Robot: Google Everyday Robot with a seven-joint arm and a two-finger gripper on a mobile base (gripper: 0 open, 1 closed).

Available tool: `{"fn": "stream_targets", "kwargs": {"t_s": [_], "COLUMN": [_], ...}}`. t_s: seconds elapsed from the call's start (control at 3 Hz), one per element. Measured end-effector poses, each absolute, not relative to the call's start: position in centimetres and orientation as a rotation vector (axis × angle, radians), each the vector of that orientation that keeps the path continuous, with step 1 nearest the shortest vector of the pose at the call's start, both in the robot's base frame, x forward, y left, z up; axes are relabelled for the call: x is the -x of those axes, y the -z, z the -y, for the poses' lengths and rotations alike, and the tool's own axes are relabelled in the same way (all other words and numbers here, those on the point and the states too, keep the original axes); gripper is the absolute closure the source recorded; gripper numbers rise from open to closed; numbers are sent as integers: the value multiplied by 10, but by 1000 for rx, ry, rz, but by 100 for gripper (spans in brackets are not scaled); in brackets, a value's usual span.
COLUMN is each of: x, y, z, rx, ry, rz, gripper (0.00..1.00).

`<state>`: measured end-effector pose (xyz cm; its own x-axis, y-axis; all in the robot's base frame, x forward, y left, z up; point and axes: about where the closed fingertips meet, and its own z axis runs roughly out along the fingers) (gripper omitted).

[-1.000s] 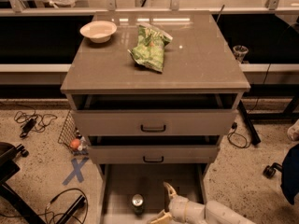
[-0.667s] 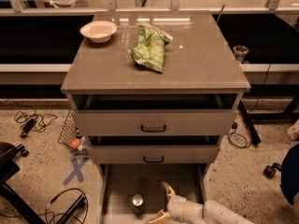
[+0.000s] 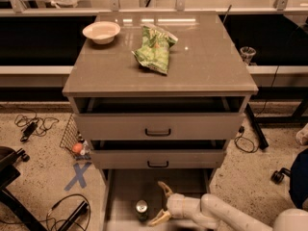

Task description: Pick green can from bottom drawer and place on counter

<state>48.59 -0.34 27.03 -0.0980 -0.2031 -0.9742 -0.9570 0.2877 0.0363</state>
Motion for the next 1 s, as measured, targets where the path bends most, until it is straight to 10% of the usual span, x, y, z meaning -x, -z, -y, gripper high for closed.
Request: {"fn": "stream_targets", "kwargs": {"t_s": [1.0], "x": [-498], "y": [-206], "z": [-45], "rx": [1291], "ry": [-1039], "rz": [-1443], "gripper": [0]}}
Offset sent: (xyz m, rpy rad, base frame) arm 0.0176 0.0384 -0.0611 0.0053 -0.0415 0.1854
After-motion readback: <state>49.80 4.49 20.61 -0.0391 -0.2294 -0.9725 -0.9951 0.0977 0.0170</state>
